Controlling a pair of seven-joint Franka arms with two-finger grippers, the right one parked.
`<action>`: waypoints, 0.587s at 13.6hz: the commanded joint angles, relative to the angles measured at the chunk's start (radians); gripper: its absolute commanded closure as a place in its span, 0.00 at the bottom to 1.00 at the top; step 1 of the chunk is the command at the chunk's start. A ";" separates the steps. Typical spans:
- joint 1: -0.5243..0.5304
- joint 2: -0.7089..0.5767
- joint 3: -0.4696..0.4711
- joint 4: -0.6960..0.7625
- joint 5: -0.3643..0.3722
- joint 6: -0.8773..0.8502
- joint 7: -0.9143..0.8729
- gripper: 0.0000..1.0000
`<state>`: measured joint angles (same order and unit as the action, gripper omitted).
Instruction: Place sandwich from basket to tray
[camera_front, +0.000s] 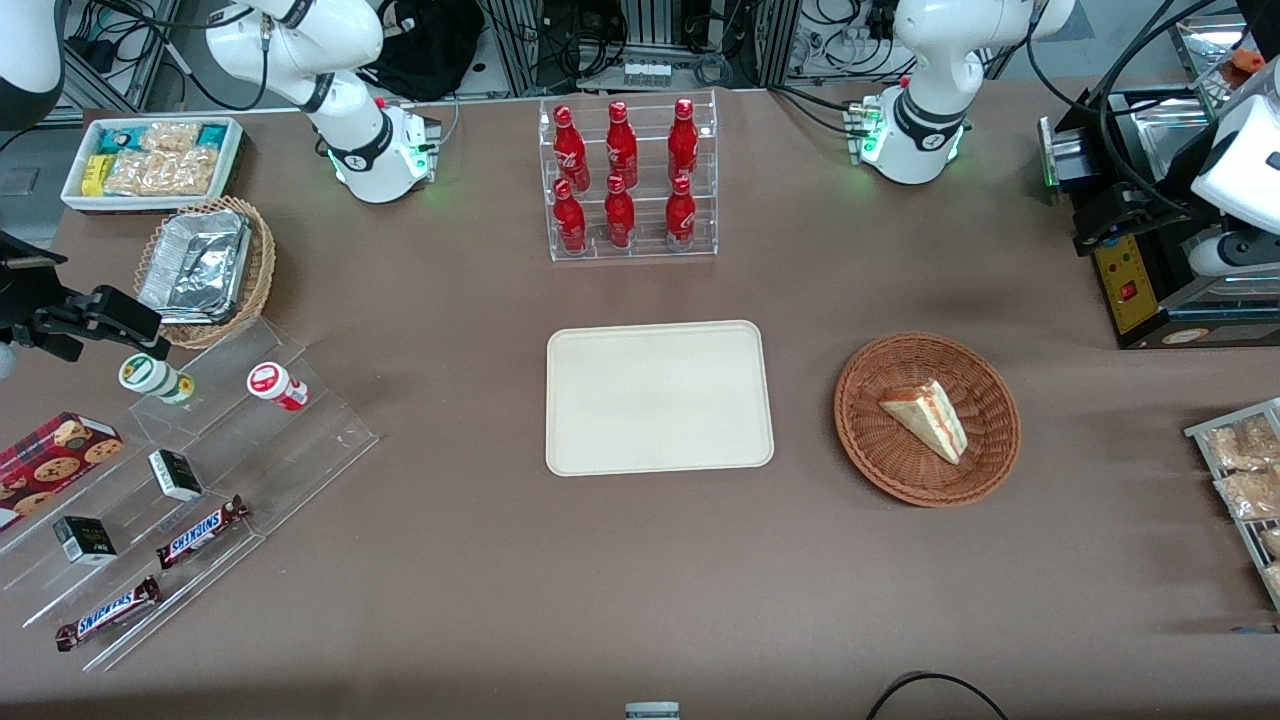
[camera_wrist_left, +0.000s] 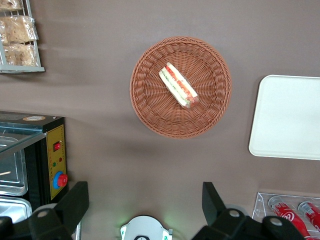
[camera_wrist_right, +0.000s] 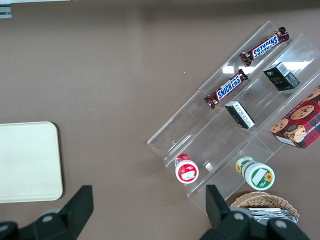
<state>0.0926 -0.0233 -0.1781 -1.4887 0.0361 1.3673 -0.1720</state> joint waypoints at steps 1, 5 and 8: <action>-0.010 0.005 0.008 0.010 0.020 0.003 -0.003 0.00; -0.010 0.028 0.005 0.007 0.031 0.003 -0.010 0.00; -0.010 0.078 0.000 -0.031 0.024 0.059 -0.012 0.00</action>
<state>0.0926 0.0189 -0.1777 -1.4986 0.0554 1.3843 -0.1720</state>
